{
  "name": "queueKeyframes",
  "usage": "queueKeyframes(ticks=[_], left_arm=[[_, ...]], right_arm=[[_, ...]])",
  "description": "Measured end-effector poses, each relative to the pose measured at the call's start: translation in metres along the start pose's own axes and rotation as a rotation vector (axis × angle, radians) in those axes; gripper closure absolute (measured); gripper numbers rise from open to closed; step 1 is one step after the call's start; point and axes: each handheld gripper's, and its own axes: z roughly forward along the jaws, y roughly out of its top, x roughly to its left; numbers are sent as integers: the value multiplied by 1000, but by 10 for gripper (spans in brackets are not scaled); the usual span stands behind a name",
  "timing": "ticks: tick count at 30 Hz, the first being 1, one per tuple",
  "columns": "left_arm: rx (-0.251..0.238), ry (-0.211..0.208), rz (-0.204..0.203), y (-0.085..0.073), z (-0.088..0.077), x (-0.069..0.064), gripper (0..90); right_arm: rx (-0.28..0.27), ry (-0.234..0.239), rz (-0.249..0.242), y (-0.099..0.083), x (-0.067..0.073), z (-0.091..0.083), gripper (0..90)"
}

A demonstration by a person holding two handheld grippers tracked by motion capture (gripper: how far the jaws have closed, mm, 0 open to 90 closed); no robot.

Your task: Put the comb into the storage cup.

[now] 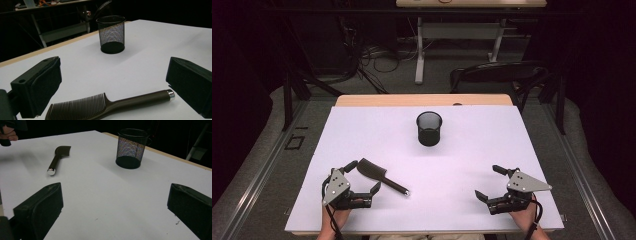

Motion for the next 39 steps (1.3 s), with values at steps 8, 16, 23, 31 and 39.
queueKeyframes(ticks=[8,16,23,31,39], left_arm=[[17,-4,-10,4,5,-3,3],[30,-7,-16,10,14,-4,0],[47,-15,-11,15,22,-7,0],[82,-25,-4,20,31,-12,0],[111,-28,-14,25,41,-17,0]], right_arm=[[4,7,5,0,-1,3,0],[6,7,2,0,-1,4,0],[8,8,-1,0,-1,4,0],[11,10,-4,0,-1,4,0],[10,13,-1,1,-1,5,0]])
